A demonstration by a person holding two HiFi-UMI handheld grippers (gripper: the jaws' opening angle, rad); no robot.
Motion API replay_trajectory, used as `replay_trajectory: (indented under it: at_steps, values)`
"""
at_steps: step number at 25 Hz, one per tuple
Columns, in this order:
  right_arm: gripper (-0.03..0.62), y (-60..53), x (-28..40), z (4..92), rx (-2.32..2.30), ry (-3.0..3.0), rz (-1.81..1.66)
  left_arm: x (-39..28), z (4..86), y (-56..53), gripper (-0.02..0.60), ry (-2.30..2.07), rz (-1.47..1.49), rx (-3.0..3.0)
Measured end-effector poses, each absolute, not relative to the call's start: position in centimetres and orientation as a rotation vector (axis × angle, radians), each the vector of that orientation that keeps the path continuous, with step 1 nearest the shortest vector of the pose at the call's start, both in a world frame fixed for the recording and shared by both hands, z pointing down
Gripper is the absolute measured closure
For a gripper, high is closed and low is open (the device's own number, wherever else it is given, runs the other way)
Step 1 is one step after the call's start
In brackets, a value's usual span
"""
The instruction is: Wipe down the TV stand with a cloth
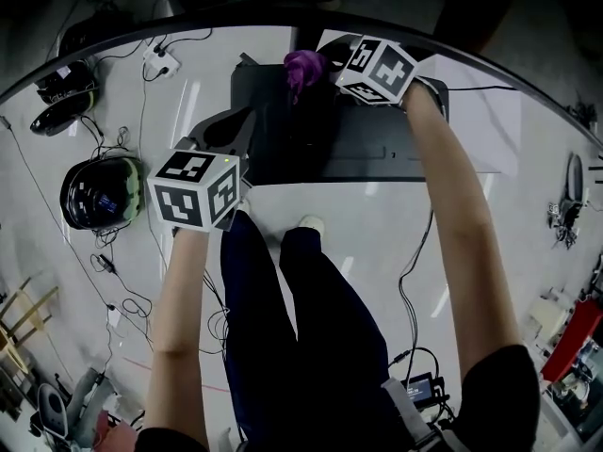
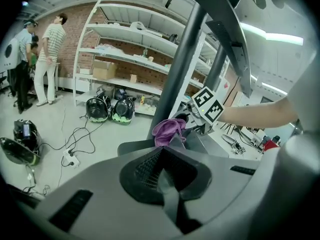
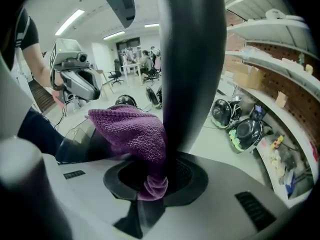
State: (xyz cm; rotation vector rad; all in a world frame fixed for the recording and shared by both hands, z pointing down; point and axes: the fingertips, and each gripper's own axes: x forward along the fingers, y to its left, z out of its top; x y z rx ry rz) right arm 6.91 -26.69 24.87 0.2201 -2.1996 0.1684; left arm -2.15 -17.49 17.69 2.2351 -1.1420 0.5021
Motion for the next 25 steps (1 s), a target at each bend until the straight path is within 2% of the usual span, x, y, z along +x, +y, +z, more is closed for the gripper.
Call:
replay_trajectory:
  at_steps: [9,25]
  values:
    - [0.497,-26.5,10.8,25.2,0.358,-2.165,0.213,-0.5,17.6,-16.8,0.575,-1.122,0.527,2.248]
    - [0.497,-25.9,23.9,25.7,0.697,-2.023,0.203,2.1,19.3,-13.2,0.575,-1.036,0.600,2.219]
